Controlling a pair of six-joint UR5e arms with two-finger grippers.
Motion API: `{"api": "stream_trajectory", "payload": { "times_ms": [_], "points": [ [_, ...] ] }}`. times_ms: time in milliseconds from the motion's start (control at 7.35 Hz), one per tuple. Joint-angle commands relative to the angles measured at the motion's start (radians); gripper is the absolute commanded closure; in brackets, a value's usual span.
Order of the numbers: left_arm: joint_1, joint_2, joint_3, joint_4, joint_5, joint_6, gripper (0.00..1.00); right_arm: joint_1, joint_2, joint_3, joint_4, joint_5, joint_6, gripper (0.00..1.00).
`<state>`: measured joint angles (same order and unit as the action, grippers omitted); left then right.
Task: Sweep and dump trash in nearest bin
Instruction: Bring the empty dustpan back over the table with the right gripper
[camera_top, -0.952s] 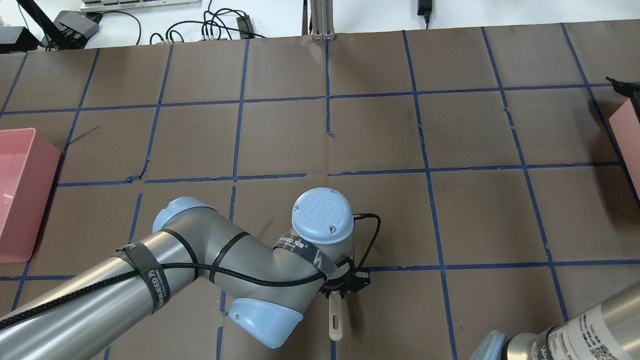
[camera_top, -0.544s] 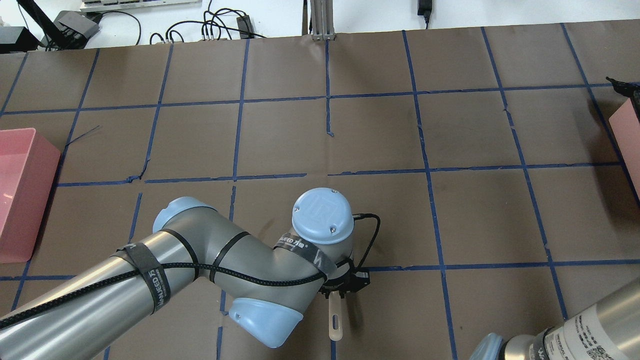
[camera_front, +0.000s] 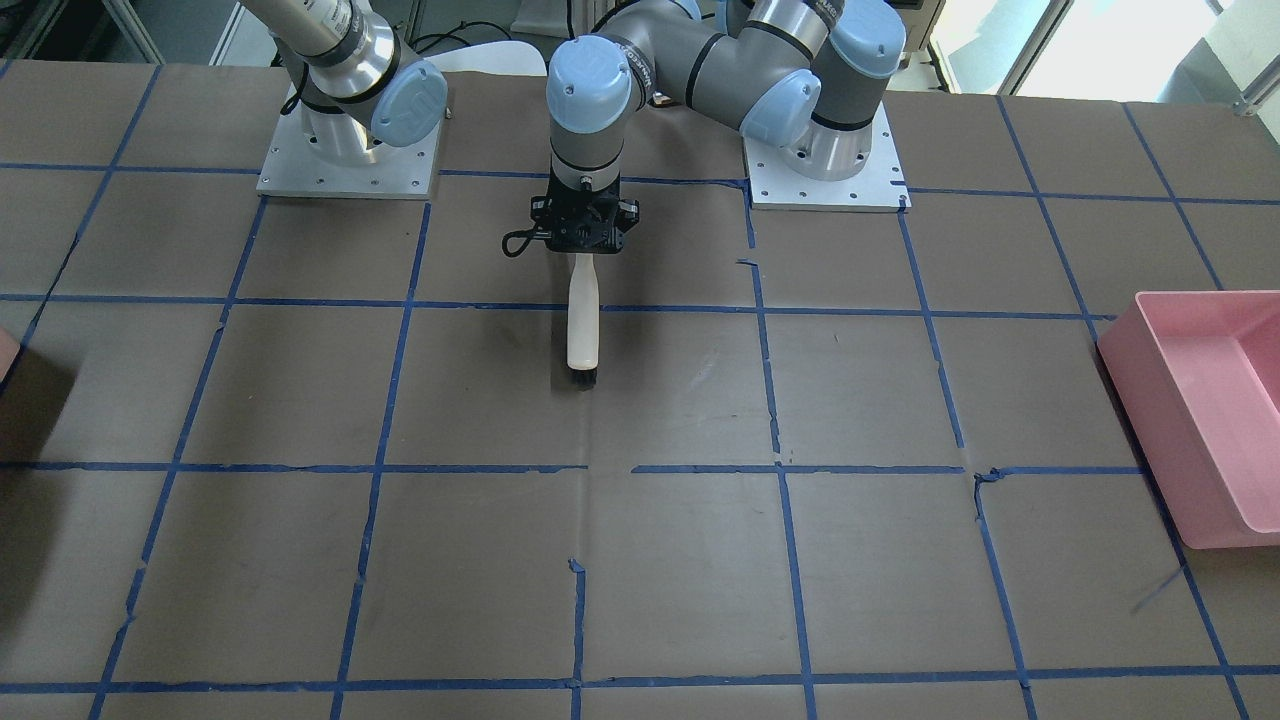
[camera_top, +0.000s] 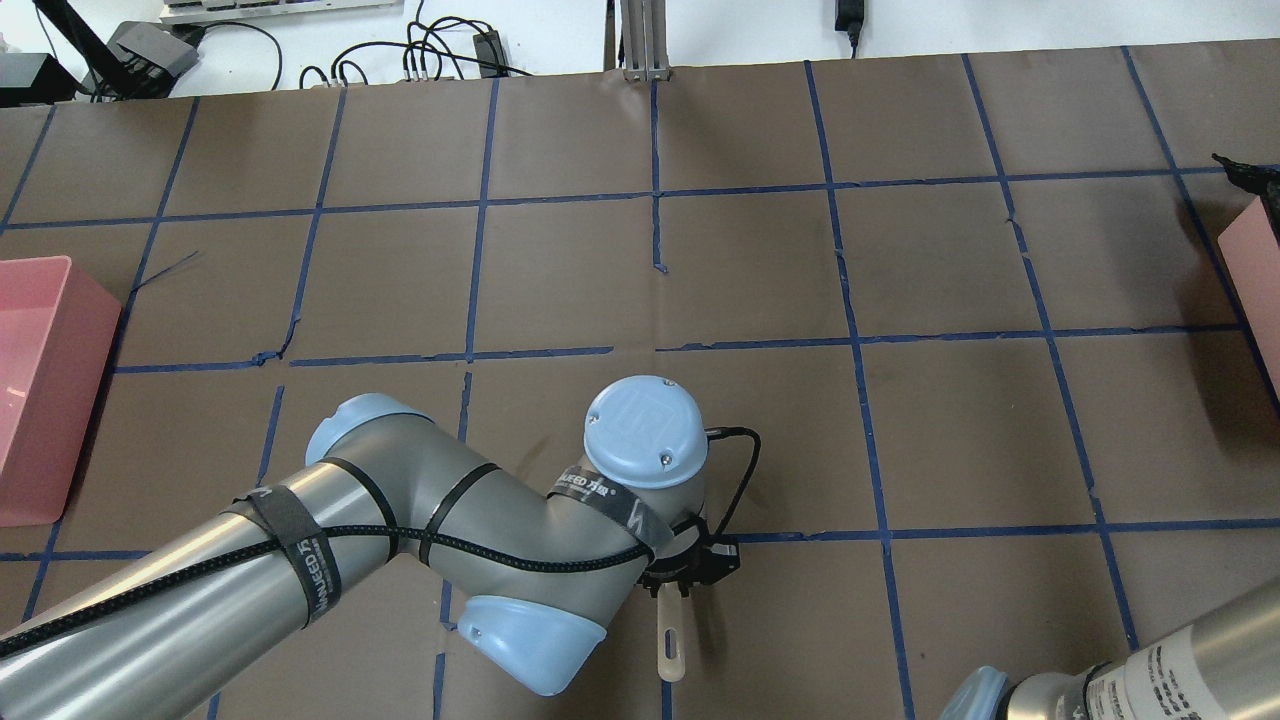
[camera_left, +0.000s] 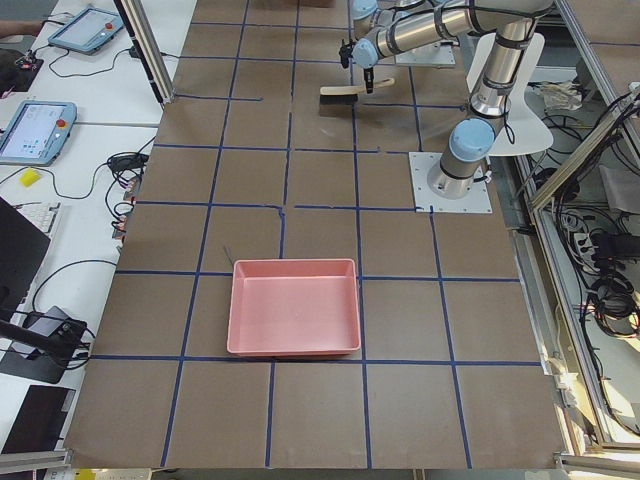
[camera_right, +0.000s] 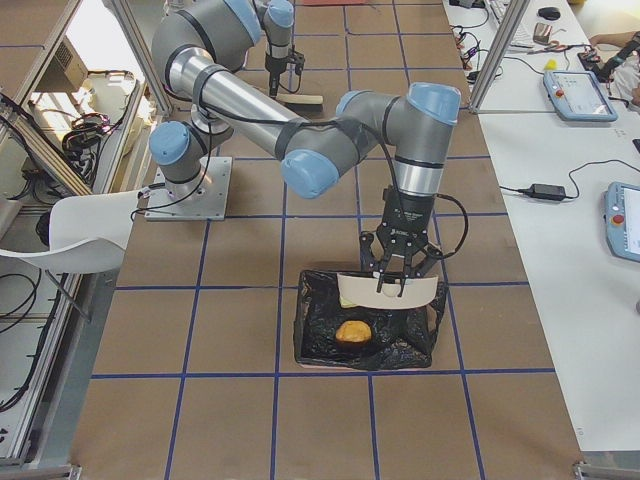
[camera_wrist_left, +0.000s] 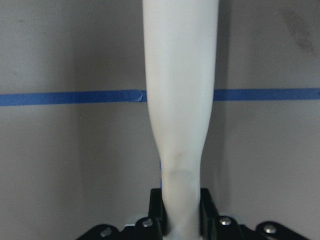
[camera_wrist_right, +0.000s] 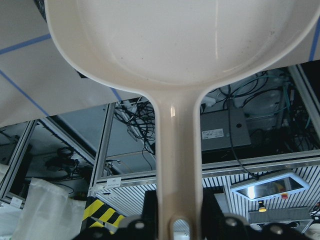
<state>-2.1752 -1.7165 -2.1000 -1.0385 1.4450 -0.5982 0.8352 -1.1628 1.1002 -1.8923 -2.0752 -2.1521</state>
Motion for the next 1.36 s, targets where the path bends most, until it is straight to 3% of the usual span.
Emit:
{"api": "stream_trajectory", "payload": {
  "times_ms": [0, 136, 544, 816, 952, 1088, 1224],
  "points": [
    [0.000, -0.003, 0.000, -0.002, 0.000, -0.002, 0.86, -0.001, -0.066, -0.002, 0.183, 0.223, 0.114, 1.00],
    [0.000, -0.005, 0.000, -0.003, 0.003, -0.006, 0.86, -0.001, -0.084, 0.000, 0.272, 0.309, 0.246, 1.00],
    [0.000, -0.009, -0.002, -0.005, 0.003, -0.006, 0.86, 0.037, -0.081, 0.041, 0.458, 0.449, 0.623, 1.00],
    [0.000, -0.009, 0.000, -0.005, 0.002, -0.005, 0.86, 0.125, -0.090, 0.146, 0.458, 0.492, 0.829, 1.00],
    [0.000, -0.009, 0.000, -0.005, 0.000, -0.003, 0.81, 0.169, -0.091, 0.180, 0.437, 0.519, 0.931, 1.00],
    [0.000, -0.009, 0.000, -0.005, 0.000, 0.005, 0.65, 0.226, -0.084, 0.193, 0.408, 0.544, 1.022, 1.00],
    [0.000, -0.008, 0.000, -0.005, 0.002, 0.012, 0.41, 0.279, -0.077, 0.208, 0.398, 0.549, 1.157, 1.00]
  ]
}}
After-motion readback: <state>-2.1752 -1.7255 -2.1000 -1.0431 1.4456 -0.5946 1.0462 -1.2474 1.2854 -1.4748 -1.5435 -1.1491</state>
